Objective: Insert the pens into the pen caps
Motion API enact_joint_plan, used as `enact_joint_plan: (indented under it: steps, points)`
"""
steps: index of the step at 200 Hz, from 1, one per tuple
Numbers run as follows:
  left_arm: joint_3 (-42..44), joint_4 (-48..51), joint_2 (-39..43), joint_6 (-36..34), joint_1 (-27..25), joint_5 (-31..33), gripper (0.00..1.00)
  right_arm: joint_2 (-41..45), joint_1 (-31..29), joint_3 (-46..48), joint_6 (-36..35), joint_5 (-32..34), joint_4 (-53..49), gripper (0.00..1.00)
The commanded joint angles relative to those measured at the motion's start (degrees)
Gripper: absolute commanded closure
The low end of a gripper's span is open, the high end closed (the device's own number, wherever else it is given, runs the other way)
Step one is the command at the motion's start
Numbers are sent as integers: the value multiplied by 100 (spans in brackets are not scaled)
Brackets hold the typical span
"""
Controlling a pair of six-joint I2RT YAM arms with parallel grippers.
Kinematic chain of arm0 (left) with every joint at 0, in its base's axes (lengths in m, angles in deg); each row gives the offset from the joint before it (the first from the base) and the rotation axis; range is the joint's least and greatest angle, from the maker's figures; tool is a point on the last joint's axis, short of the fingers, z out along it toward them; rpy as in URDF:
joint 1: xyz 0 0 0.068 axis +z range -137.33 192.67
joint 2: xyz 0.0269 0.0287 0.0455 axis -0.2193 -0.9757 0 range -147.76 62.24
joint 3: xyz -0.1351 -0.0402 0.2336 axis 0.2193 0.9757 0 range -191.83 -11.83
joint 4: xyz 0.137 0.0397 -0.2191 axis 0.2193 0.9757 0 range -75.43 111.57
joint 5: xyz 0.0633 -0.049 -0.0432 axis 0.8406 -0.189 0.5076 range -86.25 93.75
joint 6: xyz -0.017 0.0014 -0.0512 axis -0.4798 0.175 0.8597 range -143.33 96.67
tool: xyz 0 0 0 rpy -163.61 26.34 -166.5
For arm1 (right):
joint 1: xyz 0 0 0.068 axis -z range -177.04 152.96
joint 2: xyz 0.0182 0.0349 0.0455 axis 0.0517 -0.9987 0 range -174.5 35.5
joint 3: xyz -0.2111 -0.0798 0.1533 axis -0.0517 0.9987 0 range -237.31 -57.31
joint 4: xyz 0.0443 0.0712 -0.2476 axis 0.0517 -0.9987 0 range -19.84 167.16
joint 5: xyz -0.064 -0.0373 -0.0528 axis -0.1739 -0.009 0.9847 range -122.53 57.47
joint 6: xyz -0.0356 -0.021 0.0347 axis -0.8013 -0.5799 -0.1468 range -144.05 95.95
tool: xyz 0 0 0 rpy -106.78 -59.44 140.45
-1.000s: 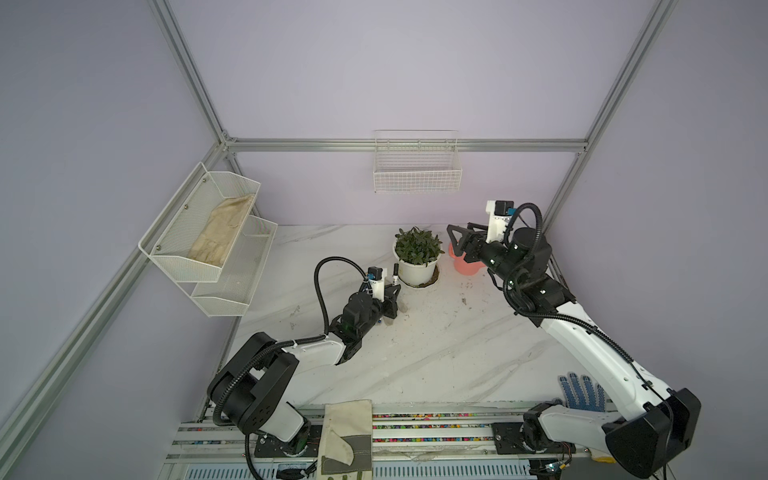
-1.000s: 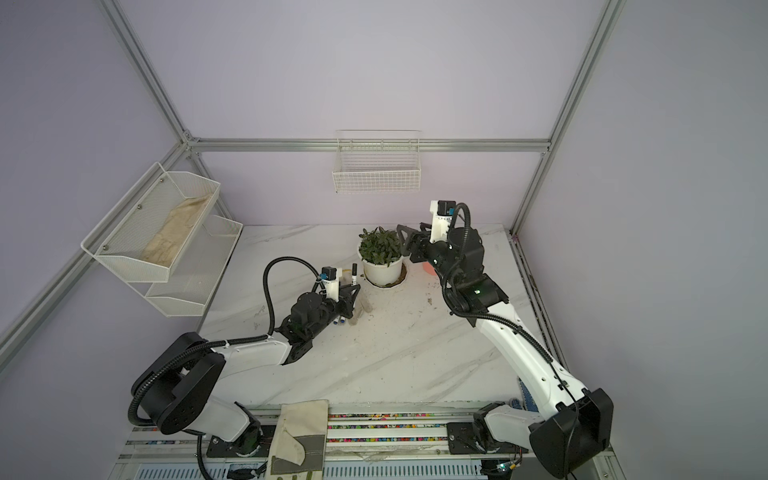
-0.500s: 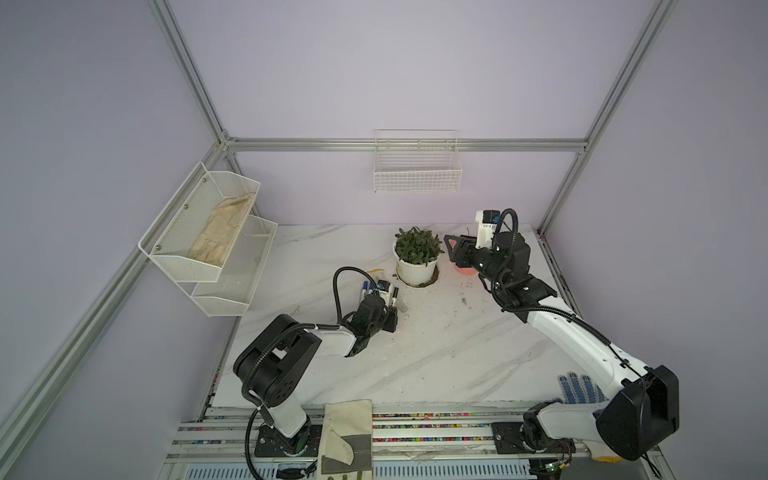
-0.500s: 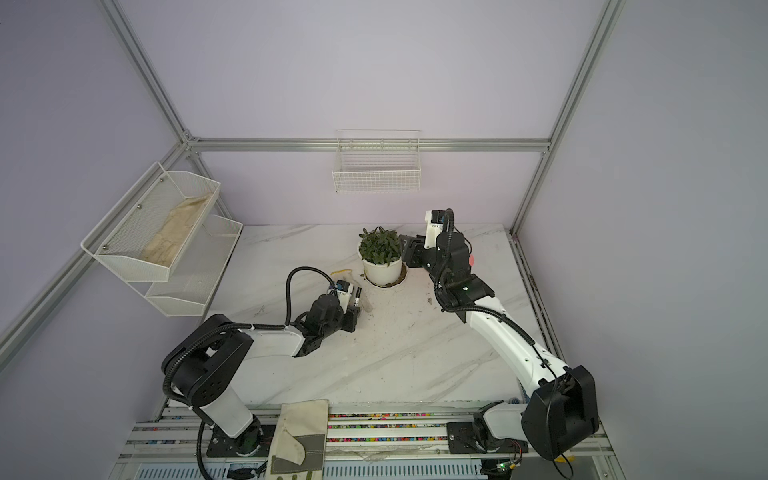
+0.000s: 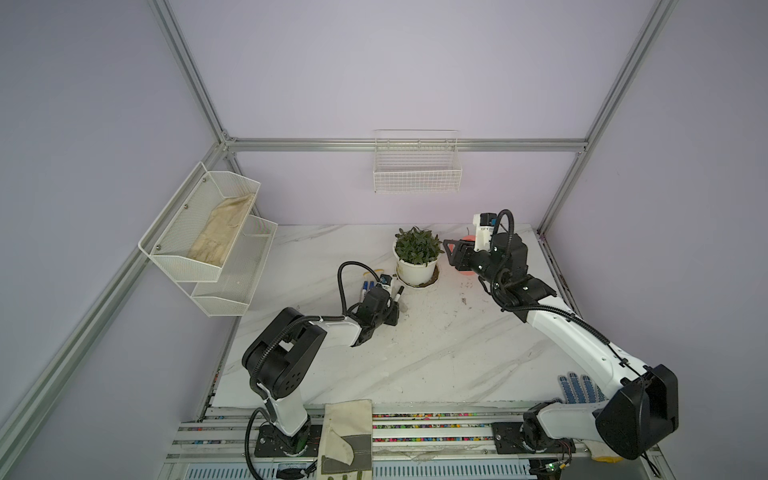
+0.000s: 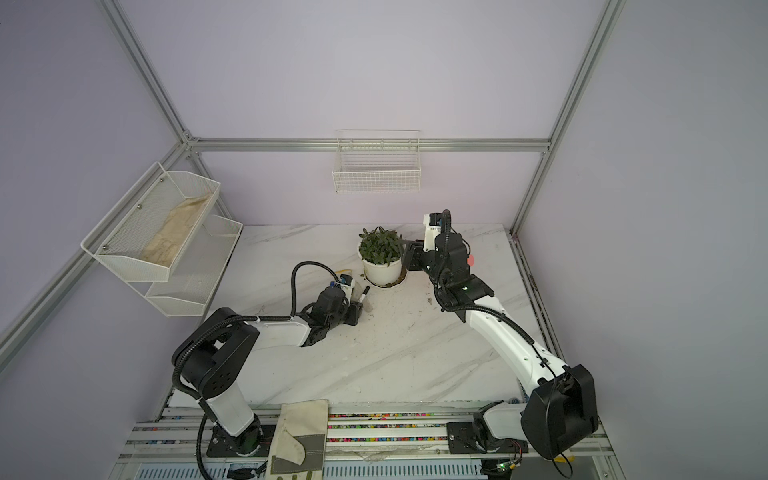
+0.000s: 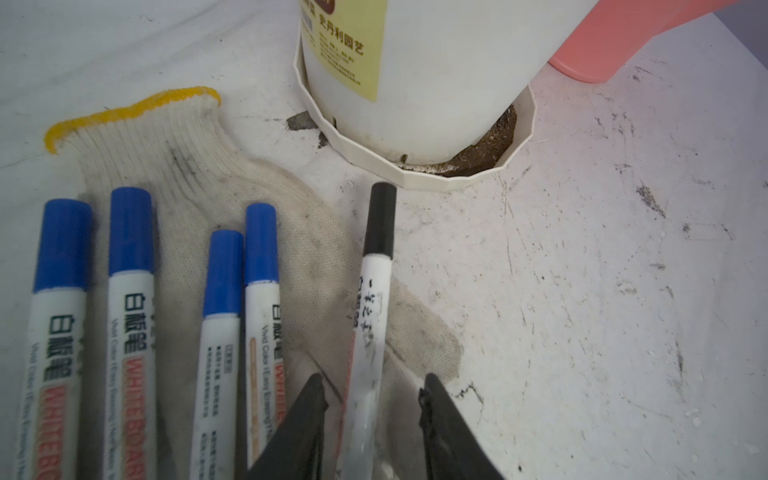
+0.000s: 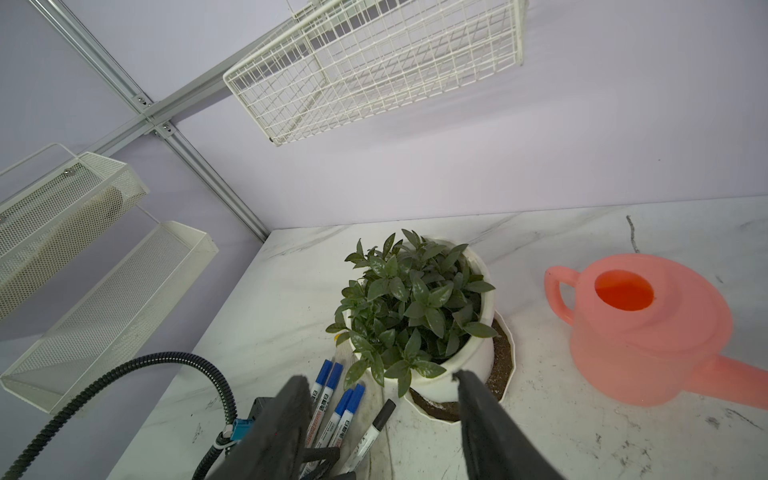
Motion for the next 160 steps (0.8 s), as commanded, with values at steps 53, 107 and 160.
enact_joint_plan:
  steps: [53, 107, 160]
  points:
    - [-491, -63, 526, 136, 21, -124, 59, 1, 12, 126, 60, 707, -148, 37]
    - [293, -513, 1655, 449, 256, 1861, 49, 73, 38, 1248, 176, 4288, 586, 30]
    - [976, -52, 2875, 4, 1563, 2858, 40, -1427, 150, 2075, -441, 6830, 2058, 25]
